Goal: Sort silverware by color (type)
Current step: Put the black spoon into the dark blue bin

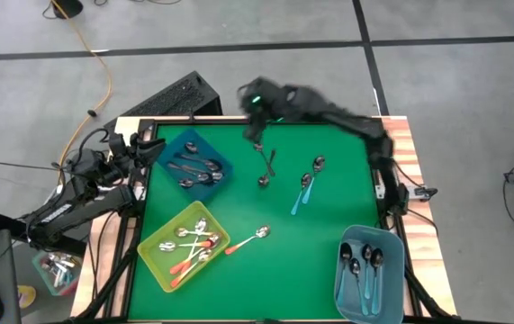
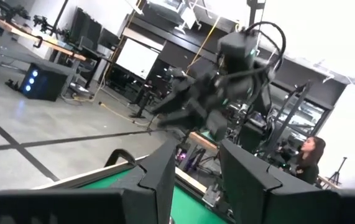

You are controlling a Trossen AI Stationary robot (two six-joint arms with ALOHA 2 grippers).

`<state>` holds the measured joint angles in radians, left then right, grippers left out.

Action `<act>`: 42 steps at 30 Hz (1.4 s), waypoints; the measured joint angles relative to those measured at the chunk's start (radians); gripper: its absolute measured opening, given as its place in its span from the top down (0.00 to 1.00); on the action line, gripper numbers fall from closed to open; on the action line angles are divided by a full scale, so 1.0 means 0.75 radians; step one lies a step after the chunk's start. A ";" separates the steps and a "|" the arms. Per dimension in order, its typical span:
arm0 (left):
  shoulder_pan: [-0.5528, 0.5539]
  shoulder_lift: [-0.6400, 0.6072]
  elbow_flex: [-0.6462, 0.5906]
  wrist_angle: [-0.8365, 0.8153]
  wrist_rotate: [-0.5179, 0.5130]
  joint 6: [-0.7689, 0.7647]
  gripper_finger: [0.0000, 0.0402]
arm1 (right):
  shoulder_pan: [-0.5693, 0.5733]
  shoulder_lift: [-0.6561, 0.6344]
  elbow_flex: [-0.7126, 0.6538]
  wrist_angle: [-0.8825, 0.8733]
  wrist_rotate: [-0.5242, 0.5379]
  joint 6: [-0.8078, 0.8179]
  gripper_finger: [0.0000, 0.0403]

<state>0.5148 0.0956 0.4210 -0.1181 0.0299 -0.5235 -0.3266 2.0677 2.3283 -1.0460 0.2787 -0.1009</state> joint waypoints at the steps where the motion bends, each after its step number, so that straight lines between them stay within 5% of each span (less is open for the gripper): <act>1: 0.001 0.000 0.000 0.001 -0.001 0.000 0.73 | -0.014 -0.052 0.000 -0.072 0.023 0.004 0.59; 13: 0.001 0.000 0.000 -0.008 -0.006 0.002 0.73 | -0.101 -0.447 -0.029 -0.689 0.102 0.368 0.61; 21: 0.000 0.000 0.001 -0.008 0.015 0.001 0.73 | 0.034 -0.718 -0.558 -0.685 0.225 0.575 0.61; 25: 0.000 0.000 0.001 -0.017 0.019 0.000 0.73 | 0.092 -0.913 -0.971 -0.498 0.225 0.748 0.61; 33: 0.000 0.000 0.001 -0.089 0.020 -0.002 0.73 | 0.193 -1.087 -1.677 0.260 0.224 1.101 0.61; 38: 0.000 0.000 0.001 -0.095 0.007 0.006 0.73 | 0.188 -0.973 -1.880 0.668 0.221 1.252 0.61; 42: 0.000 0.000 0.001 -0.103 -0.024 0.008 0.73 | 0.179 -0.798 -1.876 0.706 0.219 1.292 0.61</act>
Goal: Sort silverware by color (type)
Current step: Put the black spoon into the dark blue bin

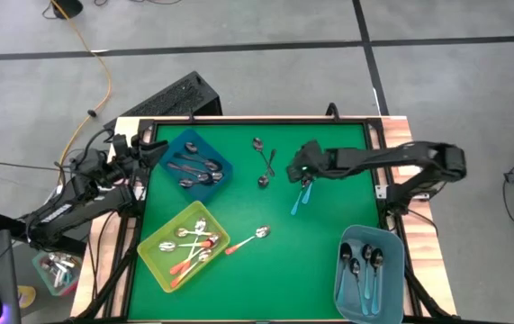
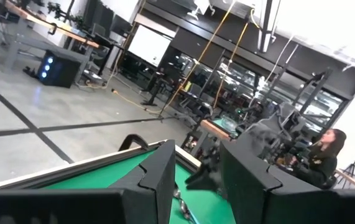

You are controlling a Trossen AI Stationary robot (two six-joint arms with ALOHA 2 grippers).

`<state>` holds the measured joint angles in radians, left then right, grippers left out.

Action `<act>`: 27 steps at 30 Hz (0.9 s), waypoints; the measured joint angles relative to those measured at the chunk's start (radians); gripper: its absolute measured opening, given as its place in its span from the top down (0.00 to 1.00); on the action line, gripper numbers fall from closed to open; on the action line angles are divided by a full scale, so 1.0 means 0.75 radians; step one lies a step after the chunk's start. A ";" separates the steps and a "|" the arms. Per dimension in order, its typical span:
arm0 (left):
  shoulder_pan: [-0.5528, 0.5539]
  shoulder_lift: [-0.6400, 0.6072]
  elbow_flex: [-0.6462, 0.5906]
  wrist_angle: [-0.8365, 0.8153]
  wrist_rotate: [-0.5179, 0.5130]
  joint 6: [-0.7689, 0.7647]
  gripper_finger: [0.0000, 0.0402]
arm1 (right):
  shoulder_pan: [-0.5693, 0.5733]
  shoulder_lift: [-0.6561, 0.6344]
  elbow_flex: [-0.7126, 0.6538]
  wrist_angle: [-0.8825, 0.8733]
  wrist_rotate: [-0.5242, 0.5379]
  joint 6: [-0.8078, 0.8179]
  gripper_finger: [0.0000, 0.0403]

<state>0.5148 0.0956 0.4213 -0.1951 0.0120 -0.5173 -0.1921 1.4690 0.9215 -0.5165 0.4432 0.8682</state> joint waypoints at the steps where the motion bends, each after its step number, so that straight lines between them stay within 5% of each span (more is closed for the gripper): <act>1: 0.000 0.000 0.000 -0.002 0.000 0.000 0.73 | 0.000 0.042 0.006 0.000 -0.002 0.011 0.61; 11: 0.000 0.000 0.000 -0.005 -0.001 0.001 0.73 | 0.044 0.285 0.049 -0.020 -0.096 0.140 0.64; 27: 0.000 0.000 0.000 -0.004 -0.001 0.000 0.73 | 0.237 0.169 0.050 -0.182 -0.073 0.369 0.64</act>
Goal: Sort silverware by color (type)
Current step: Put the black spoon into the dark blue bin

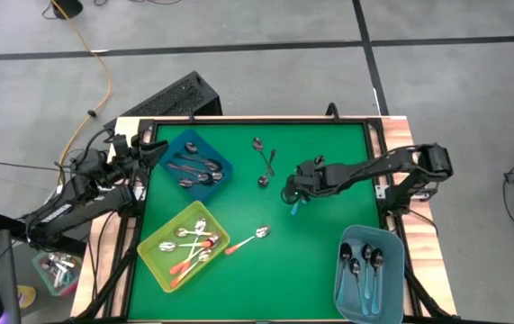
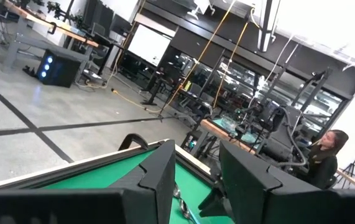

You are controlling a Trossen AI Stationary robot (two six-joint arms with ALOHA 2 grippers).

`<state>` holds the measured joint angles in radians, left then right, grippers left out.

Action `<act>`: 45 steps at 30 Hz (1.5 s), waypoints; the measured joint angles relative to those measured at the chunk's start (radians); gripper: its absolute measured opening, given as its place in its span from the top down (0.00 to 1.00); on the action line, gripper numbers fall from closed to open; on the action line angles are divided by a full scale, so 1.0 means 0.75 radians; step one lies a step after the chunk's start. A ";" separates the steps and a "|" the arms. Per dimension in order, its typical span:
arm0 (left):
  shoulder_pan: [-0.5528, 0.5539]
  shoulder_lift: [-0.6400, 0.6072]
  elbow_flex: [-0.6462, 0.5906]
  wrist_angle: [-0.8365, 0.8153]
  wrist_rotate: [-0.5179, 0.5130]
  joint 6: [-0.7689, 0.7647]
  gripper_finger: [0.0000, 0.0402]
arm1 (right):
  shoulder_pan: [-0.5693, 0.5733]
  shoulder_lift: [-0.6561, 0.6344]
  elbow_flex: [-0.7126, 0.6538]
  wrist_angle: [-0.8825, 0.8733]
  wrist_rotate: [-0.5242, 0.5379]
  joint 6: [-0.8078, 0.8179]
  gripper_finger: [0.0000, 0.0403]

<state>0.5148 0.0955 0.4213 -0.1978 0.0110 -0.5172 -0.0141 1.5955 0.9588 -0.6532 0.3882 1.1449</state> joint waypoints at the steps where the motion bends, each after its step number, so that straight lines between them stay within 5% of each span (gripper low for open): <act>1: 0.000 0.000 0.000 0.000 0.000 0.000 0.73 | 0.014 0.005 0.000 0.006 0.003 0.017 0.64; 11: 0.000 0.000 0.000 -0.025 0.000 -0.002 0.73 | 0.023 0.154 0.005 0.520 0.009 -0.187 0.64; 16: 0.000 0.000 0.000 -0.034 0.000 -0.003 0.73 | -0.054 0.171 0.058 0.533 0.010 -0.259 0.64; 22: 0.000 0.000 0.000 -0.042 -0.028 -0.003 0.73 | -0.130 0.171 0.151 0.562 -0.005 -0.662 0.64; 32: 0.000 0.000 0.000 -0.045 -0.042 0.027 0.73 | -0.261 0.171 0.208 0.563 -0.337 -1.461 0.64; 45: 0.000 0.000 0.000 -0.094 -0.069 0.089 0.73 | -0.222 0.326 0.212 0.658 -0.413 -1.656 0.64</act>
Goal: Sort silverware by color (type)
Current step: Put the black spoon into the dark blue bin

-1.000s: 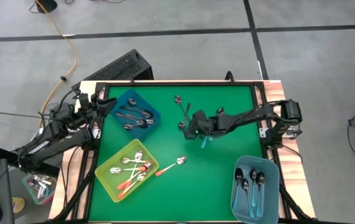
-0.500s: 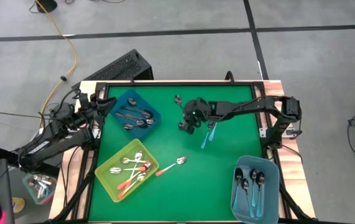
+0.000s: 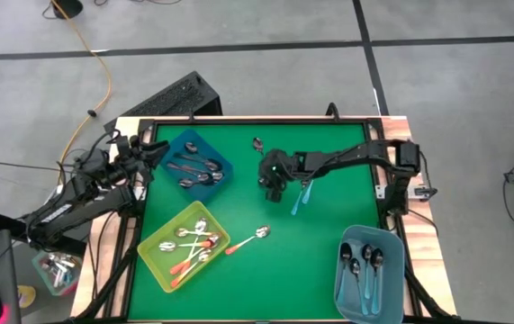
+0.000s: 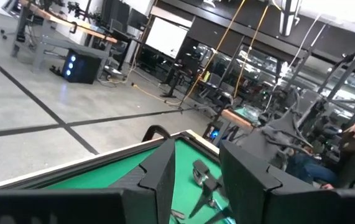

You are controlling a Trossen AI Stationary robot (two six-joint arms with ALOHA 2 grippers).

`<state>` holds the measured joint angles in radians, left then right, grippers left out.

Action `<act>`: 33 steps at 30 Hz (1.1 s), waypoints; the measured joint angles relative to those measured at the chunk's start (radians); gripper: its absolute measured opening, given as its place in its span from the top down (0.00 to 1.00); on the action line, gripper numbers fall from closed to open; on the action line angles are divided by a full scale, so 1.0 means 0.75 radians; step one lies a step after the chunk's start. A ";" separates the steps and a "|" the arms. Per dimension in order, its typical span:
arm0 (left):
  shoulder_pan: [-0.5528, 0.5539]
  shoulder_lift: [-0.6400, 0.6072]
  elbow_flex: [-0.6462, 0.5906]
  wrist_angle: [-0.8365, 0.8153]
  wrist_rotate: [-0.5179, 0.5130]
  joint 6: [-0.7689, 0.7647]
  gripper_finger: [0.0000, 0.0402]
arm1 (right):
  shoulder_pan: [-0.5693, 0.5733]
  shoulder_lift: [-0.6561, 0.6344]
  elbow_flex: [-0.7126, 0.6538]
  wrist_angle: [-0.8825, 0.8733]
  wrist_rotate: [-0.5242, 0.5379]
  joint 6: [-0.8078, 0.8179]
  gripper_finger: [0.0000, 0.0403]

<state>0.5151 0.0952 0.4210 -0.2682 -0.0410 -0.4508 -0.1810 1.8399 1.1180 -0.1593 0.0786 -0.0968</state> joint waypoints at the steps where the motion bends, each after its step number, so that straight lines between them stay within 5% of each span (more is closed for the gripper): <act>1: 0.000 0.000 0.000 -0.001 0.002 0.002 0.73 | 0.016 0.000 -0.001 -0.003 0.036 -0.028 0.64; 5: 0.000 0.001 0.000 -0.019 0.004 0.003 0.73 | 0.078 -0.005 0.001 0.032 0.167 -0.128 0.64; 18: 0.000 0.000 0.000 -0.018 -0.004 0.003 0.73 | 0.100 0.000 -0.004 0.052 0.232 -0.159 0.64; 23: 0.000 0.000 0.000 -0.018 -0.007 0.003 0.73 | 0.076 0.023 -0.005 0.079 0.415 0.097 0.60; 33: 0.000 0.000 0.000 -0.018 -0.007 0.014 0.73 | -0.061 0.021 -0.003 0.074 0.413 0.402 0.59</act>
<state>0.5148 0.0952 0.4210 -0.2817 -0.0463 -0.4400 -0.2268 1.8556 1.1156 -0.1042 0.3880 0.2044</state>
